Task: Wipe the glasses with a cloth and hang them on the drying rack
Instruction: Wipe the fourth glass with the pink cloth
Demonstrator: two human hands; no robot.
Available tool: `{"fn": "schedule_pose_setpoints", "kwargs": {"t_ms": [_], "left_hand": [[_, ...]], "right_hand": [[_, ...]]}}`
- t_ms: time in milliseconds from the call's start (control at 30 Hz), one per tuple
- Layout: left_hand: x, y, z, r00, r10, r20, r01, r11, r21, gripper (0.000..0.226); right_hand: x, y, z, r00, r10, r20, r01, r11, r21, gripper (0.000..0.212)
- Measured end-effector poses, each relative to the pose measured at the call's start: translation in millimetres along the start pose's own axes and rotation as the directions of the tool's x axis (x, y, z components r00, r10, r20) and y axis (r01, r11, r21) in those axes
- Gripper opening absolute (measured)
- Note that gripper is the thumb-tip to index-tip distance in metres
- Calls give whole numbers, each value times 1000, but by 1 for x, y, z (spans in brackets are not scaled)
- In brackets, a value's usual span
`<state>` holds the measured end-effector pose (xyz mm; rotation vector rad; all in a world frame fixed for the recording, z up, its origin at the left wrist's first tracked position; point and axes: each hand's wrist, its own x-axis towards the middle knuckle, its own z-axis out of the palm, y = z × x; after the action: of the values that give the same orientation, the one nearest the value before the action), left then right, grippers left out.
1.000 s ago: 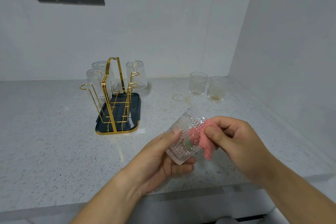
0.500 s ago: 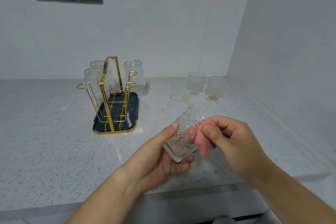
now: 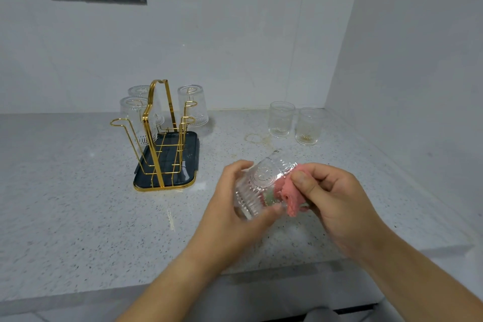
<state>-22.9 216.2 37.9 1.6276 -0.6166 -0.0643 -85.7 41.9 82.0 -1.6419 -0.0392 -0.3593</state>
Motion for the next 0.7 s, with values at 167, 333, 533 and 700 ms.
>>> {"fn": "schedule_pose_setpoints", "kwargs": {"t_ms": [167,333,533,700], "left_hand": [[5,10,-6,831,-363,422,556,523,-646,49],[-1,6,-2,988,-119,102,144,946,-290,44],[3,-8,-3,959,283,-2,-260,885,385,72],[6,11,-16,937,-170,304,204,976,-83,44]], "right_hand": [[-3,-5,-1,998,-55,39,56,998,-33,26],[-1,-7,-1,998,-45,51,48,997,-54,25],[2,0,0,1000,-31,7,31,994,-106,26],[0,-1,-1,997,-9,76,26,973,-228,20]]}}
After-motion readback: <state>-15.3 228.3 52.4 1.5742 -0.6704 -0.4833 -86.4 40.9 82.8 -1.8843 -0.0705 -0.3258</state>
